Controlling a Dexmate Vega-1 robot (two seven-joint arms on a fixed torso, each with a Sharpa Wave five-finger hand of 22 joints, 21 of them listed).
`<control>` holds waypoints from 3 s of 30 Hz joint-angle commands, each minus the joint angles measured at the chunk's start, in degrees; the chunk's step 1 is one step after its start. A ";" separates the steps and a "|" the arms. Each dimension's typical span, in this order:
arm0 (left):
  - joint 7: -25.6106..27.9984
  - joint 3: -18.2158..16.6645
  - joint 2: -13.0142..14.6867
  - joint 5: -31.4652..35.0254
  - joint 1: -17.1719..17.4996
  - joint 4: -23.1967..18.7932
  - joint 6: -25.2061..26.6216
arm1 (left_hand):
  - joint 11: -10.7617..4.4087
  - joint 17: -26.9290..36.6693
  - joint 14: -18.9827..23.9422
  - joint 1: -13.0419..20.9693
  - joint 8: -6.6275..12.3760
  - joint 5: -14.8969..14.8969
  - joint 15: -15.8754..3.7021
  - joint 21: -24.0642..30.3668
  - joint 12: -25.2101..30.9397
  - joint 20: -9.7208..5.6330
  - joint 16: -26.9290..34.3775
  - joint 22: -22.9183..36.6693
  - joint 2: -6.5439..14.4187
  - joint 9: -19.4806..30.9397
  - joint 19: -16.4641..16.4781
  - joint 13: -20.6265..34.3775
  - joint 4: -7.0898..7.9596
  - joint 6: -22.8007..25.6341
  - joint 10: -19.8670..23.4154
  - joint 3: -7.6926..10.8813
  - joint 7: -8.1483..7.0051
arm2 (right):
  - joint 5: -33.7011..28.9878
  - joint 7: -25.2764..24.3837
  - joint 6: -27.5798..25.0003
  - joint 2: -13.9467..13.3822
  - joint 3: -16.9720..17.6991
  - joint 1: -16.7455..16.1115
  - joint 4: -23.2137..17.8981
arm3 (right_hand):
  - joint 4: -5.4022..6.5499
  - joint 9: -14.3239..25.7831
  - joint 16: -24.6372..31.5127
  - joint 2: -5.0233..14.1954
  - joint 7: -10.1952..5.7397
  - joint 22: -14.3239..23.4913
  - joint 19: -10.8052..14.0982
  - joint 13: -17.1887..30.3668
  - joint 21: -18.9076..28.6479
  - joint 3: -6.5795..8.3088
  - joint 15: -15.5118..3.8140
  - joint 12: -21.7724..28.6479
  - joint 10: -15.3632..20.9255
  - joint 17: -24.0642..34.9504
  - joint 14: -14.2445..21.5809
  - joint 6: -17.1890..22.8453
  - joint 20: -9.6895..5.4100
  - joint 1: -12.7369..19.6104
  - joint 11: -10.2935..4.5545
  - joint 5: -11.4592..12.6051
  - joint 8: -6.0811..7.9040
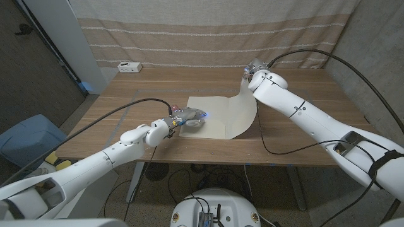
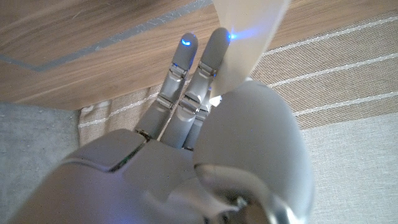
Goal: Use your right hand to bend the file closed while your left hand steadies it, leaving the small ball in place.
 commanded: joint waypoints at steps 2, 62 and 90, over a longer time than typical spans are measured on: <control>-0.75 0.60 -0.76 -0.19 -1.02 1.78 -0.50 | -0.10 0.22 -0.44 -0.20 -0.38 0.14 -0.15 -0.11 -0.50 0.59 -0.26 0.09 -0.01 0.29 0.27 0.09 -0.06 -0.53 -0.76 0.15 -0.36 | 11.73 -0.10 1.20 3.63 8.13 -1.34 3.23 | -0.47 0.15 -1.14 -0.45 0.19 0.00 0.68 -0.23 1.00 0.60 0.39 0.47 1.61 -0.59 -1.01 0.47 -0.07 0.00 -0.59 0.28 -0.15; -1.37 0.57 -0.19 0.31 0.03 -0.60 1.43 | -0.36 0.09 -1.92 -0.19 -0.92 0.16 -1.28 -1.01 -1.05 -0.28 -0.77 0.15 -0.14 0.37 0.50 0.15 -0.43 -2.33 -1.83 0.25 -1.11 | 41.94 -13.28 32.32 8.19 15.61 -12.88 7.67 | -0.49 0.15 -8.74 -0.08 1.12 -1.17 5.15 -1.88 8.19 4.73 1.34 -1.48 0.42 -7.13 -1.14 0.49 -2.97 -3.45 -0.59 0.28 -0.58; -1.51 0.85 -0.55 0.53 -0.35 -0.32 1.86 | -0.39 0.09 -2.03 -0.22 -0.86 0.18 -1.16 -1.32 -1.02 -0.24 -0.72 0.18 0.04 0.39 0.63 0.16 -0.44 -2.51 -1.83 0.34 -1.15 | 42.44 0.44 42.14 5.85 14.37 -13.64 10.54 | 12.98 0.30 -12.28 -5.26 4.95 -1.69 -3.45 -1.68 0.33 -4.49 14.90 -9.49 -13.44 -8.01 -14.06 -12.38 7.87 -36.50 8.07 -0.13 -1.29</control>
